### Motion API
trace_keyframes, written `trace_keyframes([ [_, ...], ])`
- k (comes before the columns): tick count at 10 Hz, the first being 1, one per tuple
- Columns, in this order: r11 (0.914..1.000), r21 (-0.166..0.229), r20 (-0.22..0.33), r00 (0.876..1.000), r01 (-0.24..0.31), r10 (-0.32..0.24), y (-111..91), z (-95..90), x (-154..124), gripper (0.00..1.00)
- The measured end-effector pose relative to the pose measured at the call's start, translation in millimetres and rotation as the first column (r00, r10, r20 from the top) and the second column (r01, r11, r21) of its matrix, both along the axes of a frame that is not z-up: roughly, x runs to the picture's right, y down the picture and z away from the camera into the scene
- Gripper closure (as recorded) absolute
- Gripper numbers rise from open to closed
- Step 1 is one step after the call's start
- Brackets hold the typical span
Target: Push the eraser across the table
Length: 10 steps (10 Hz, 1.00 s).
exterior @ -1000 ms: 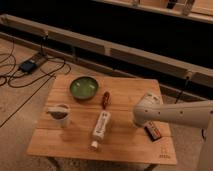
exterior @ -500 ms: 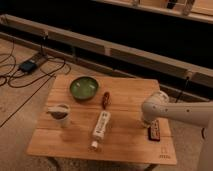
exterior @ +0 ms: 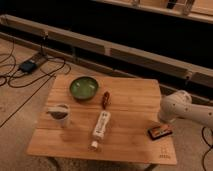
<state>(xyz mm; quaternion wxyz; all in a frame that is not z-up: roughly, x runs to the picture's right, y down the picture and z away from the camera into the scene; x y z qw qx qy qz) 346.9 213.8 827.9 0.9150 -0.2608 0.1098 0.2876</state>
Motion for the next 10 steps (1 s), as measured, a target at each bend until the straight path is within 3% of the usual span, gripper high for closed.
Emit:
trace_keyframes([
  [2, 1.0000, 0.001, 0.012, 1.000, -0.006, 0.006, 5.8, -8.6, 3.9, 1.00],
  [6, 0.9990, 0.020, 0.019, 0.999, 0.040, -0.041, 3.1, -23.7, -35.0, 1.00],
  [10, 0.9916, 0.038, 0.025, 0.992, 0.124, -0.125, 0.5, -55.4, -107.7, 1.00],
])
